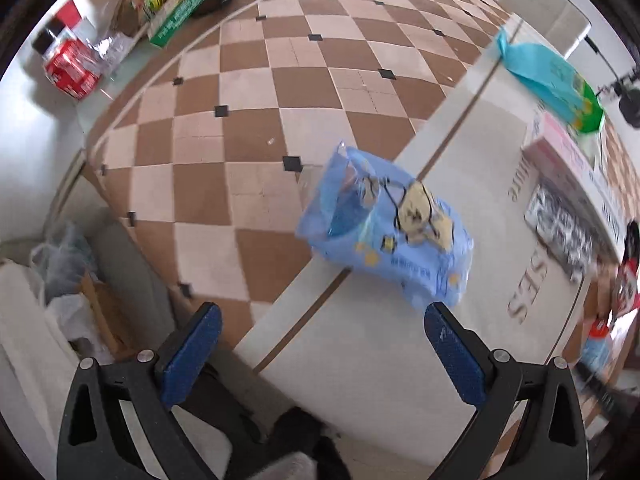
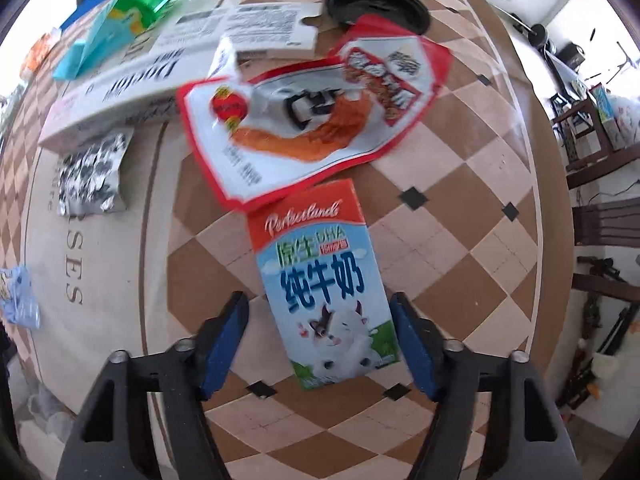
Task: Collect trash
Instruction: 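Grasp the blue snack bag with the left tool while the right tool grasps the milk carton, then carry the blue bag and milk carton over the trash bin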
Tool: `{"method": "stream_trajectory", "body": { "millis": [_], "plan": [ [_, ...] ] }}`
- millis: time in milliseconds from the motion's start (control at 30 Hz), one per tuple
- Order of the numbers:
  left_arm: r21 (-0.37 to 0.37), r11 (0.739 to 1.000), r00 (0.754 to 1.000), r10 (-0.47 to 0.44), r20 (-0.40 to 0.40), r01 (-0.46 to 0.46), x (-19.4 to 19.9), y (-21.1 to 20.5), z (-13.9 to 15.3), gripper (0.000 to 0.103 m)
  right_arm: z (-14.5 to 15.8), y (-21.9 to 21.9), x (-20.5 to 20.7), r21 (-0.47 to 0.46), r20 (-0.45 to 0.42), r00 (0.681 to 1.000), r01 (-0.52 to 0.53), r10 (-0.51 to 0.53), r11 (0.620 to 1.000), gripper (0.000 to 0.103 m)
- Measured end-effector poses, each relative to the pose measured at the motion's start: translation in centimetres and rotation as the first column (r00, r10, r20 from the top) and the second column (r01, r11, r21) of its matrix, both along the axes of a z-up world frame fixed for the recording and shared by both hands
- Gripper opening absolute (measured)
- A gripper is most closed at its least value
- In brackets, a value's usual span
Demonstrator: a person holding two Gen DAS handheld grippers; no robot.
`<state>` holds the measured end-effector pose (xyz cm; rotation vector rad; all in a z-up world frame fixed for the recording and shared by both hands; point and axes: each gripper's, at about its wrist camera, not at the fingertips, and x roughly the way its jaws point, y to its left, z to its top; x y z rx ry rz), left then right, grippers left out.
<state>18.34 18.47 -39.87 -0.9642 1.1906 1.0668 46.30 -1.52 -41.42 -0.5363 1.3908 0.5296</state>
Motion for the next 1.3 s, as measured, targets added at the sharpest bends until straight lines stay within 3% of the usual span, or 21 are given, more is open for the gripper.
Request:
{"method": "stream_trajectory", "body": {
  "millis": [233,333,400,433,500,567,633,933,1300],
  "plan": [
    [-0.019,0.999,0.991,0.033,0.132,-0.03,1.3,3.1,-1.5,0.099,0.1,0.5,-1.5,-0.002,-0.011,1.0,0.007,-0.007,1.0,0.052],
    [-0.013,1.0,0.988,0.012,0.151,-0.01,2.2,4.1,-1.9,0.082,0.1,0.8,-1.0,0.001,-0.026,0.999,0.026,-0.026,1.0,0.052],
    [0.002,1.0,0.986,-0.013,0.165,0.012,2.8,4.4,-1.5,0.063,-0.1,0.7,-0.8,0.006,-0.033,0.999,0.034,-0.034,0.999,0.052],
    [0.016,0.999,0.985,-0.032,0.167,0.03,2.9,4.4,-1.2,0.061,-0.2,0.9,-0.8,0.008,-0.036,0.999,0.036,-0.036,0.999,0.052],
    [0.049,0.996,0.984,-0.082,0.16,0.075,3.4,4.1,-0.7,0.04,-0.2,0.7,-0.4,0.018,-0.04,0.998,0.045,-0.044,0.999,0.052],
    [0.06,0.992,0.982,-0.118,0.15,0.11,3.4,3.9,-0.7,0.031,0.0,0.4,-0.2,0.025,-0.04,0.998,0.052,-0.051,0.998,0.052],
    [0.079,0.987,0.981,-0.151,0.124,0.141,3.3,3.7,-0.5,0.009,0.2,0.0,-0.4,0.036,-0.04,0.998,0.051,-0.049,0.998,0.051],
    [0.235,0.932,0.959,-0.284,0.004,0.275,2.4,-1.7,3.1,0.004,1.0,-2.8,-2.6,0.094,-0.013,0.999,0.046,-0.045,0.994,0.051],
    [0.312,0.88,0.927,-0.376,-0.003,0.358,2.0,-12.8,7.6,0.004,3.9,-9.5,-7.4,0.202,0.003,0.999,-0.048,0.049,0.978,0.051]
  ]
}}
